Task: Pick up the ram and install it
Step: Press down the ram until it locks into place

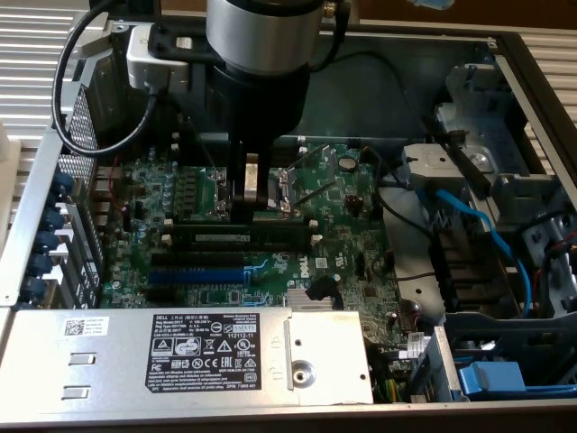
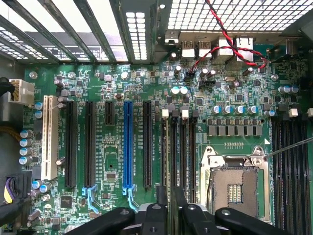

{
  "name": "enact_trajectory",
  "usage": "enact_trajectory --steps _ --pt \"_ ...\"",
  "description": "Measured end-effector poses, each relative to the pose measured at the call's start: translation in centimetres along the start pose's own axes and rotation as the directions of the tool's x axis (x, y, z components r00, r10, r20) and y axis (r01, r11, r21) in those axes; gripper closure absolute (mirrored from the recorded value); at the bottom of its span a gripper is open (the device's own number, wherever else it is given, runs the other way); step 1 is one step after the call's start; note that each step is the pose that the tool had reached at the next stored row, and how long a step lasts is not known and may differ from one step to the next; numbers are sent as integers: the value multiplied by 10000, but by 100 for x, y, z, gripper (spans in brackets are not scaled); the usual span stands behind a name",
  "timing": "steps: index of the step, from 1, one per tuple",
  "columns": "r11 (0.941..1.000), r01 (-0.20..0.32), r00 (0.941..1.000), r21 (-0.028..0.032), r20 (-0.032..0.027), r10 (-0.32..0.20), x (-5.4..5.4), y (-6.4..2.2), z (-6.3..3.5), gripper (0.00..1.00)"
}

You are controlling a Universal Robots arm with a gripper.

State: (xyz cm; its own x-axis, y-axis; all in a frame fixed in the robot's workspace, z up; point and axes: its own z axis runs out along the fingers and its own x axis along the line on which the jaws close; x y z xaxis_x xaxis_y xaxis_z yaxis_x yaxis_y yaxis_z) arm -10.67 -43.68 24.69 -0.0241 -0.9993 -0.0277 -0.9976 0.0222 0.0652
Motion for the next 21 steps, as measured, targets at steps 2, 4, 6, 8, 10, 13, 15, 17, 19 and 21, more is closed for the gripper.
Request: enact_trajectory --steps 2,4,6,8,10,13,15,17,19,21 --pt "10000 0 10000 0 0 0 0 0 0 89" --pt "10000 0 10000 0 0 0 0 0 0 89" --pt "10000 0 10000 0 0 0 0 0 0 89" --pt "10000 0 10000 0 -1 0 0 0 2 89" --pt "10000 3 10000 0 -1 -3 0 0 2 89" --pt "10000 3 10000 0 0 -3 0 9 5 89" --pt "10000 4 10000 0 -1 -4 1 18 6 89" --pt "10000 9 10000 0 -3 -9 2 15 7 89" --pt "10000 10 10000 -1 -2 -10 3 12 8 89" --pt "10000 8 10000 0 -3 -8 4 11 11 89"
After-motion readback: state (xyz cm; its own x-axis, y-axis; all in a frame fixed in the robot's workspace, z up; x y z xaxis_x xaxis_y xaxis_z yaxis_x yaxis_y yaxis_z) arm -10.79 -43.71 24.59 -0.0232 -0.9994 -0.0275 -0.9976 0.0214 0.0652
